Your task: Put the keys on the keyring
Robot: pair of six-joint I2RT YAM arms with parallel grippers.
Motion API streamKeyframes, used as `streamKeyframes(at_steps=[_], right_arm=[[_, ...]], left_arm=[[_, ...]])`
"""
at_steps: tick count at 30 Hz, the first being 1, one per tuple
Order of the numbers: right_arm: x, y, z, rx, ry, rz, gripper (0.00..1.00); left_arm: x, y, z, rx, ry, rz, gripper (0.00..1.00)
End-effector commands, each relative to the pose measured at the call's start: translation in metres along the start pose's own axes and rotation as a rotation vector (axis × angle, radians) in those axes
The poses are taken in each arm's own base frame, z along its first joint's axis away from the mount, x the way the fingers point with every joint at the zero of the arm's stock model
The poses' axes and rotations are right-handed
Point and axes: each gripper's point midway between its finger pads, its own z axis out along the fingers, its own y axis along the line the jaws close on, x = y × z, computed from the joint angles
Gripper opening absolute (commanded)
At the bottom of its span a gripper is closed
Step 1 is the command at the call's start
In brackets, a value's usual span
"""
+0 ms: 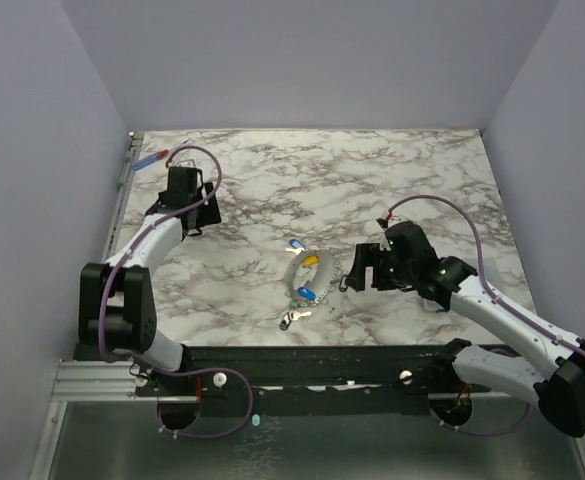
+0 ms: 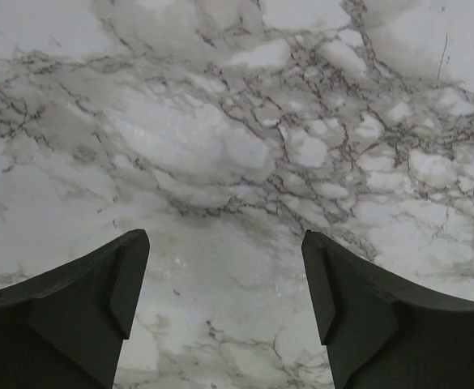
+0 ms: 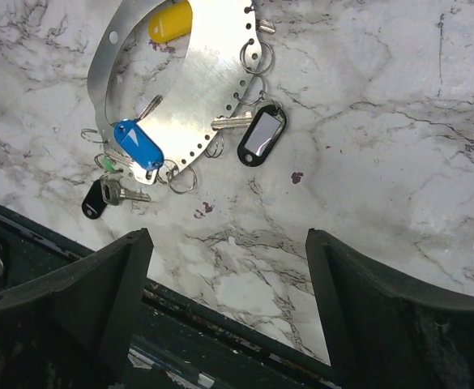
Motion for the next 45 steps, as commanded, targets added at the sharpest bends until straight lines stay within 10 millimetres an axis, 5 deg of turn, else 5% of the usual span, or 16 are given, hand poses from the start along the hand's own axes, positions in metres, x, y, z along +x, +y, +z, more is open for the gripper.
streamKeyframes(at_steps=[1, 13, 24, 28, 34, 39, 45], right_arm=[[-0.010, -0.003, -0.004, 0.029, -0.038, -0.022, 0.88], [-0.004, -0.004, -0.008, 0.029, -0.022, -0.028, 0.93], [0.002, -0.006, 0.002, 0.038, 0.019, -0.029, 0.92], [0.004, -0.008, 0.004, 0.047, 0.030, -0.028, 0.91], [0.005, -0.009, 0.006, 0.055, 0.039, -0.027, 0.90], [0.006, -0.010, 0.007, 0.059, 0.044, -0.027, 0.90], [0.005, -0.008, 0.003, 0.050, 0.037, -0.027, 0.90]], left_arm=[[-0.041, -0.003, 0.028, 0.031, -0.013, -0.040, 0.84], [-0.145, 0.038, 0.093, -0.152, -0.143, -0.142, 0.84], [-0.181, 0.059, 0.168, -0.259, -0.194, -0.206, 0.84], [-0.181, 0.065, 0.194, -0.286, -0.200, -0.247, 0.80], [-0.165, 0.071, 0.225, -0.286, -0.171, -0.298, 0.59], [-0.144, 0.072, 0.236, -0.293, -0.130, -0.301, 0.55], [-0.127, 0.066, 0.244, -0.255, -0.084, -0.285, 0.35]])
